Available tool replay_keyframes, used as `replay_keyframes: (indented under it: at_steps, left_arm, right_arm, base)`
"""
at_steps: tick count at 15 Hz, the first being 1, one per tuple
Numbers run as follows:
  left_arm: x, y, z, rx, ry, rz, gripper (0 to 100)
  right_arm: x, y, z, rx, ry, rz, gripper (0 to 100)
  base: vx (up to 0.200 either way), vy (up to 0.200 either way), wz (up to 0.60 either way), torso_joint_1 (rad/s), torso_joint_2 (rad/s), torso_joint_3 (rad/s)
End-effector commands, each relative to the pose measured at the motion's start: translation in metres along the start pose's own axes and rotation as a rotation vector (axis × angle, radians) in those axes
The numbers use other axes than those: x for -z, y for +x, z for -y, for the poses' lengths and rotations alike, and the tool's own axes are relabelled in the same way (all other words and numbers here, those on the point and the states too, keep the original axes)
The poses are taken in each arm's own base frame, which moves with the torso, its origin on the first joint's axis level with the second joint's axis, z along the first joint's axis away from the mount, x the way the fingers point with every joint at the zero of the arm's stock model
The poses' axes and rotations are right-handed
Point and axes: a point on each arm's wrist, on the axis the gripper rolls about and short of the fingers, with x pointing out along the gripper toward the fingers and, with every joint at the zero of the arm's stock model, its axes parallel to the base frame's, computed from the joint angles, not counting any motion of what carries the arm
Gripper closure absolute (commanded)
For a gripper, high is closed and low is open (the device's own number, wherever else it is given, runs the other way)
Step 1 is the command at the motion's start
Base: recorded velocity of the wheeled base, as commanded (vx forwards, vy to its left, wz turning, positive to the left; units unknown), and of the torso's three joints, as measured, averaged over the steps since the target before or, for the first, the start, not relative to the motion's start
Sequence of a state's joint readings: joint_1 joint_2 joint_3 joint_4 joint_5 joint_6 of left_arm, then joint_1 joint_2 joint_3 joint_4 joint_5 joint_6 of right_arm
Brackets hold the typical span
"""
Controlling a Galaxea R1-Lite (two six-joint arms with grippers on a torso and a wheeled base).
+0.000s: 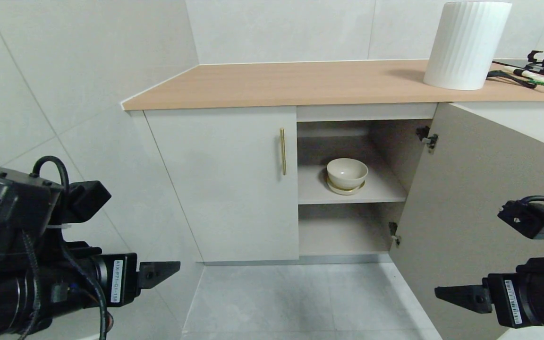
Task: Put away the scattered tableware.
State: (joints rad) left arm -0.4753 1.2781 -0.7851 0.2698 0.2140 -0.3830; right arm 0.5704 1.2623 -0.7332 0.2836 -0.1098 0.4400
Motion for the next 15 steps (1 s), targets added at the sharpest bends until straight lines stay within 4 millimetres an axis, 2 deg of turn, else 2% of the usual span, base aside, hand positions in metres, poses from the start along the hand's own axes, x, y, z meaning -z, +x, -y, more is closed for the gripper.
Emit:
replay_keyframes:
  at_steps: [1,2,9,14,15]
  left_arm:
    - [0.0,0.0,0.0,-0.001,0.0,-0.001,0]
    - [0.0,0.0,0.0,0.0,-0.001,0.002,0]
    - [0.002,0.001,0.001,-0.004,0.007,-0.005,0]
    - [0.002,0.001,0.001,-0.004,0.007,-0.007,0]
    - [0.002,0.001,0.001,-0.004,0.007,-0.007,0]
  right_arm:
    - [0.002,-0.004,0.001,0.002,-0.011,-0.004,0]
    - [0.005,-0.007,0.003,0.011,-0.033,-0.022,0]
    - [0.037,-0.043,0.022,0.053,-0.285,-0.191,0]
    - [0.042,-0.046,0.026,0.101,-0.312,-0.246,0]
    - [0.041,-0.046,0.027,0.115,-0.31,-0.244,0]
  base:
    - [0.0,0.0,0.0,0.0,0.0,0.0]
    - [0.0,0.0,0.0,0.0,0.0,0.0]
    - [0.0,-0.2,0.0,0.003,0.0,0.002]
    - [0.0,-0.2,0.0,0.003,0.01,0.003]
    - [0.0,0.0,0.0,0.0,0.0,0.0]
